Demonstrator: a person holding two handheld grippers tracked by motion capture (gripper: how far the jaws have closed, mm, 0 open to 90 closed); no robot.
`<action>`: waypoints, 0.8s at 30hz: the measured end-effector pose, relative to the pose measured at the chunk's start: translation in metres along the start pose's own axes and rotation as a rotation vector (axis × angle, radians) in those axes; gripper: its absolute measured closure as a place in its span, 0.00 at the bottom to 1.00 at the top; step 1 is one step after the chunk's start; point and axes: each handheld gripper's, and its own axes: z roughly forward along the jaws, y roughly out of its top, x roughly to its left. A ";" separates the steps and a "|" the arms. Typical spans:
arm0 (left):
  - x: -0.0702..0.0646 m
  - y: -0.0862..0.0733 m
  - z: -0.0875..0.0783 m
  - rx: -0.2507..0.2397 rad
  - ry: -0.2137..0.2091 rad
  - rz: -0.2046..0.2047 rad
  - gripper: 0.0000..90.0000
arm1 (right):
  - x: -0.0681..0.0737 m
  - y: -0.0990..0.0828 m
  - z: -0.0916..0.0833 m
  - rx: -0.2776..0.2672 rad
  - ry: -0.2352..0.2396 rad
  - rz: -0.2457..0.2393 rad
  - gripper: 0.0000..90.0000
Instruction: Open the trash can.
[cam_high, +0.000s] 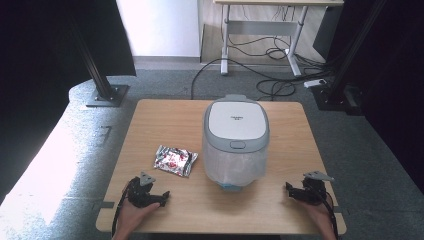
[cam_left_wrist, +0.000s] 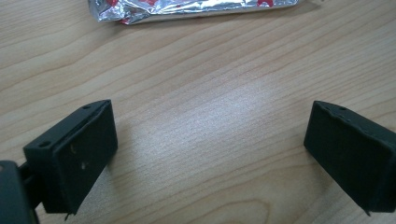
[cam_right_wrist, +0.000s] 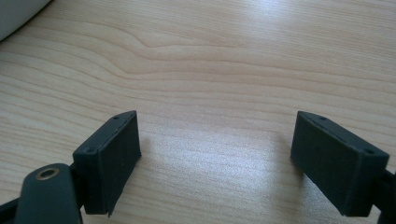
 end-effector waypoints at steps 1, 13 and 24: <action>0.000 0.000 0.000 0.000 0.000 0.000 0.03 | 0.000 0.000 0.000 0.000 0.000 0.000 0.17; 0.006 -0.001 -0.005 -0.012 0.021 -0.046 0.16 | 0.000 0.000 0.000 0.000 -0.003 0.002 0.17; 0.006 0.000 -0.007 -0.009 0.021 -0.052 0.20 | 0.000 0.000 0.000 -0.001 -0.004 0.001 0.18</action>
